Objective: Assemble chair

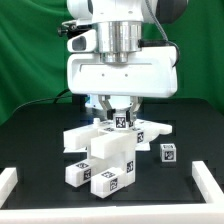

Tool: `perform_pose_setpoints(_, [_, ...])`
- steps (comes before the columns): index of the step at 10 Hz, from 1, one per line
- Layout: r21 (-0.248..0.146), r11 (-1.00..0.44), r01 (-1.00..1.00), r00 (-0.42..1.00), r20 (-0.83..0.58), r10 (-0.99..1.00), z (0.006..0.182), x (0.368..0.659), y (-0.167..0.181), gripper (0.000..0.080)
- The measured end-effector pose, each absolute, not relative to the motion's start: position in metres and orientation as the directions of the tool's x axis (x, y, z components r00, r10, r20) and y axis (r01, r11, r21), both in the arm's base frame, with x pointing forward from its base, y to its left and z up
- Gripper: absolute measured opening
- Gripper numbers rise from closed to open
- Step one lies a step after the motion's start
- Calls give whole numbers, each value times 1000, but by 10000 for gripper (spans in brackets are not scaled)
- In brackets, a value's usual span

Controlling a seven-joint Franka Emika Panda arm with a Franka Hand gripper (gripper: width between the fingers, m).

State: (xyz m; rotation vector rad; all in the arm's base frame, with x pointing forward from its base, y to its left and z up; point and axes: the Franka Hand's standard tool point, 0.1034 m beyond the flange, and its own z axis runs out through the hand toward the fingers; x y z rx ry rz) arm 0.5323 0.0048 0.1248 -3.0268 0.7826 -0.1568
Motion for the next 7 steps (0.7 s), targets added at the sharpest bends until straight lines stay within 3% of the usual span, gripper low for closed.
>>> perform_pose_setpoints(1, [-34,-883,-469,878,95,-470,125,532,5,393])
perform_pose_setpoints(2, [-31,-899,-438,894,96,-439,125,532,5,564])
perform_pose_setpoints(3, [-30,-901,-433,896,95,-434,125,532,5,564])
perform_pose_setpoints(4, [-3,-962,-274,957,102,-273,122,532,6,638])
perform_pose_setpoints(7, [38,-991,132,987,82,135,117,528,6,649])
